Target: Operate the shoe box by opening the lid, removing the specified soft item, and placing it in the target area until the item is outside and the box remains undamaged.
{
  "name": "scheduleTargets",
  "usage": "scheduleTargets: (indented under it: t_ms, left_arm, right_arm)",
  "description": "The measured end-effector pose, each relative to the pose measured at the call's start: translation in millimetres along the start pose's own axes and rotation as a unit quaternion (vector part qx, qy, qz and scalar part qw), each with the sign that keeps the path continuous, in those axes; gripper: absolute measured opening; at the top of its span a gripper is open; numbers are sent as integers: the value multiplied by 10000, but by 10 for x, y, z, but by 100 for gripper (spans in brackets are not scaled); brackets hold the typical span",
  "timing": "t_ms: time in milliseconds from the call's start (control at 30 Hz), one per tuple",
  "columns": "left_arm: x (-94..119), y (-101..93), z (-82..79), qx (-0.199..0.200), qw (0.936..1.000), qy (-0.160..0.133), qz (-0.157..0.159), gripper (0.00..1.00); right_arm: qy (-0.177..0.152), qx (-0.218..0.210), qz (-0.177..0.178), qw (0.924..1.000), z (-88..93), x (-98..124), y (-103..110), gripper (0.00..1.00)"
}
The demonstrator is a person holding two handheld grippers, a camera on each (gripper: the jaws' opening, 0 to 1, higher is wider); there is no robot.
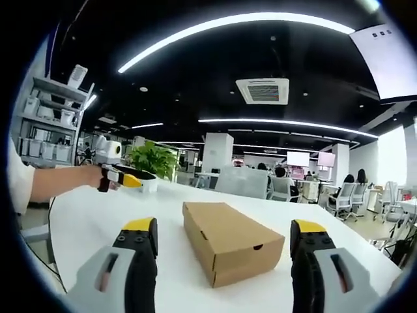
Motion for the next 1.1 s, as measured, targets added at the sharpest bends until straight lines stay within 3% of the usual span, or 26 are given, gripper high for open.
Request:
scheduleTargets:
  t_ms: [133,367,433,500,600,733,800,867,933,1000,1100]
  left_arm:
    - [-106,20,15,28,9998,136,152,78]
    - [-169,168,51,99,9998,-4,152,79]
    - [-163,204,41,72,9999,-89,-25,78]
    - [-170,202,33,33,9999,-134,-10,78]
    - [-225,264,39,47,9998,-179,-14,78]
    - [-303,414,108,139,9999,38,-57,78]
    - [-332,503,161,73,9993,342,-162,78]
    - [-396,546,133,291,9992,15,-272,80]
    - [-447,528,118,442,9987,-230,-37,80]
    - [-479,520,139,335,9991,-265,55,80]
    - [-527,486,213,-59,9993,122,346,80]
  right_arm:
    - [-15,49,29,10000,28,-40,-1,86]
    - [-58,156,241,9996,53,-115,-62,82]
    - [-54,137,254,9996,86,-137,-73,81]
    - [-61,96,296,9995,110,-155,-81,81]
    - [-67,161,202,9996,112,-213,-61,81]
    - [6,197,159,9997,117,-320,-74,82]
    - [26,172,164,9997,133,-389,-86,83]
    - [56,141,172,9997,158,-463,-93,83]
    - [63,87,112,9999,176,-520,-84,83]
    - [138,98,-8,9999,192,-561,-69,83]
    - [236,149,-127,9995,211,-604,-86,83]
Point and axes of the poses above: the point that each gripper's makers call its tool centre point, and the gripper's own axes: x roughly backward along the fingers, y roughly to its left, z roughly out of its underside, the point moved 9 cm from there along x, roughly backward along the fingers, and after that the axes turned 3 degrees about -y, right-handed, at the moved point
